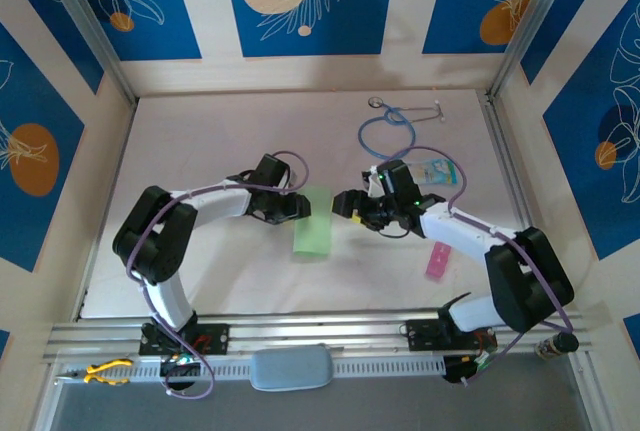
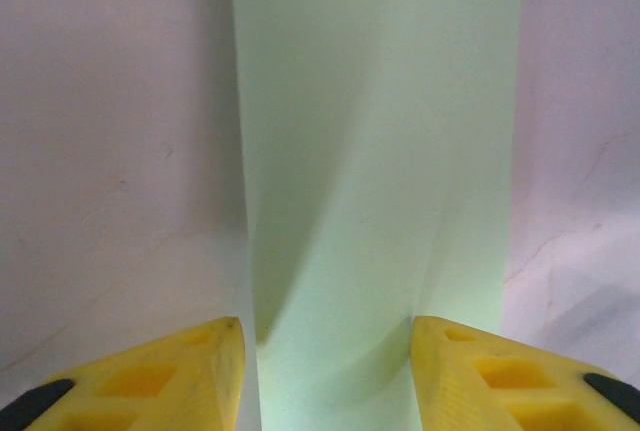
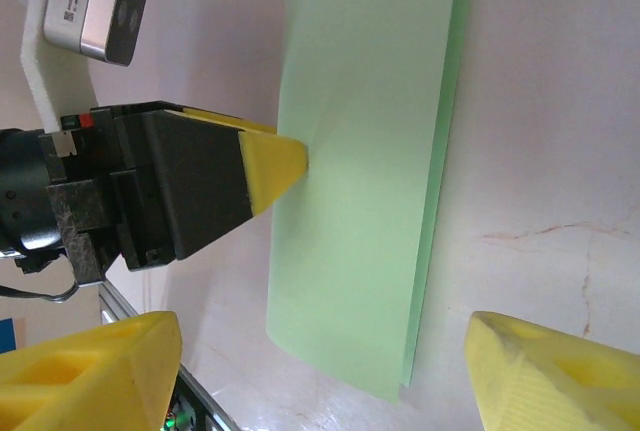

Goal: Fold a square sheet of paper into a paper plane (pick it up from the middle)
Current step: First fold the square sheet of paper in half at the center of the table.

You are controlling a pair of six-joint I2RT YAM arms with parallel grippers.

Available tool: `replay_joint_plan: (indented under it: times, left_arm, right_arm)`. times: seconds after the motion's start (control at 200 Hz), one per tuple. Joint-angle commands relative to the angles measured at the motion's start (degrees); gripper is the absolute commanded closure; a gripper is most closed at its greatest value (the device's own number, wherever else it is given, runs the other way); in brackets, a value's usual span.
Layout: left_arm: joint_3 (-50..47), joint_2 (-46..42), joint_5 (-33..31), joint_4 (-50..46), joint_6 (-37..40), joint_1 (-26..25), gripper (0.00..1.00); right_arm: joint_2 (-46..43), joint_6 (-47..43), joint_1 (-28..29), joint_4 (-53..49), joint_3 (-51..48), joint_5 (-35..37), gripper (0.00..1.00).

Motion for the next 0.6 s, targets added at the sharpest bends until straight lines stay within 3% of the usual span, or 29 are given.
replay_joint_plan:
  times: [0.0,0.235,0.595]
  left_arm:
    - [-0.8,-1.5,-1.6,-1.7,1.3,0.7,0.53]
    - [-0.7,-0.5,-2.1,-1.9,1.2,0.9,0.53]
    - [-0.5,1.3,0.3,-1.1,3.8,1.0,0.50]
  right_arm:
    - [1.5,0.7,0.6,1.2,1.6,-1.3,0.28]
    - [4.5,3.9,0.7,4.9,1.0,-1.1,0.41]
    - [5.4,5.3,0.7,3.9,0.6,2.1,0.44]
